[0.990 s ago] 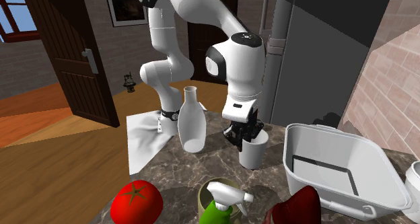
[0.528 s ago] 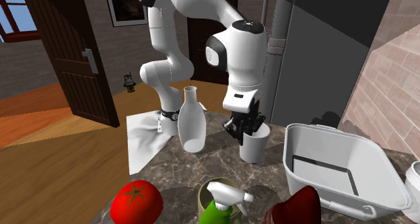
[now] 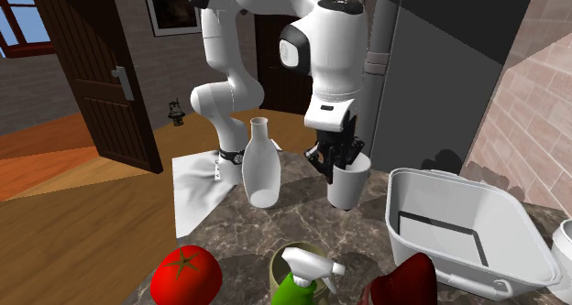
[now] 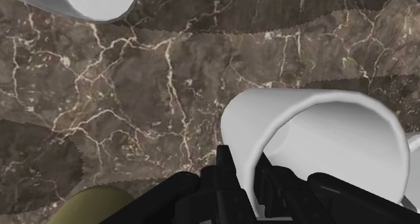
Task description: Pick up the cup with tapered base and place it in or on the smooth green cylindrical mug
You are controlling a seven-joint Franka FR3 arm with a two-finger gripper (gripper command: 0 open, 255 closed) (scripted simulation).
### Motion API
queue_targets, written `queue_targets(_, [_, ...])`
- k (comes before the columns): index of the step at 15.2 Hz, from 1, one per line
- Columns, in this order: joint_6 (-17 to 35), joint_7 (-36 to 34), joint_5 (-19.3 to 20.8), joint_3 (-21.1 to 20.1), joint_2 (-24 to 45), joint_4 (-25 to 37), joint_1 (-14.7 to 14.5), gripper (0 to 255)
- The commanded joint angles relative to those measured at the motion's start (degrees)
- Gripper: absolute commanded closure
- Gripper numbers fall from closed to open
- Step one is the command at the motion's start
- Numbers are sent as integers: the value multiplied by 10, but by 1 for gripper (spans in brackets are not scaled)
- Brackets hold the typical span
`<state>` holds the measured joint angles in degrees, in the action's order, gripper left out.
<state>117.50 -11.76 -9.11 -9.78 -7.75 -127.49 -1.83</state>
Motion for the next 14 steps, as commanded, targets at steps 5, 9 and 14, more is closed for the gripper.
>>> queue_targets(5, [-47, -4, 1, 2, -17, 31, 1, 255])
queue_targets(9, [-78, -7, 2, 3, -25, 54, 2, 255])
queue_targets(14, [-117, -10, 3, 5, -31, 86, 2, 255])
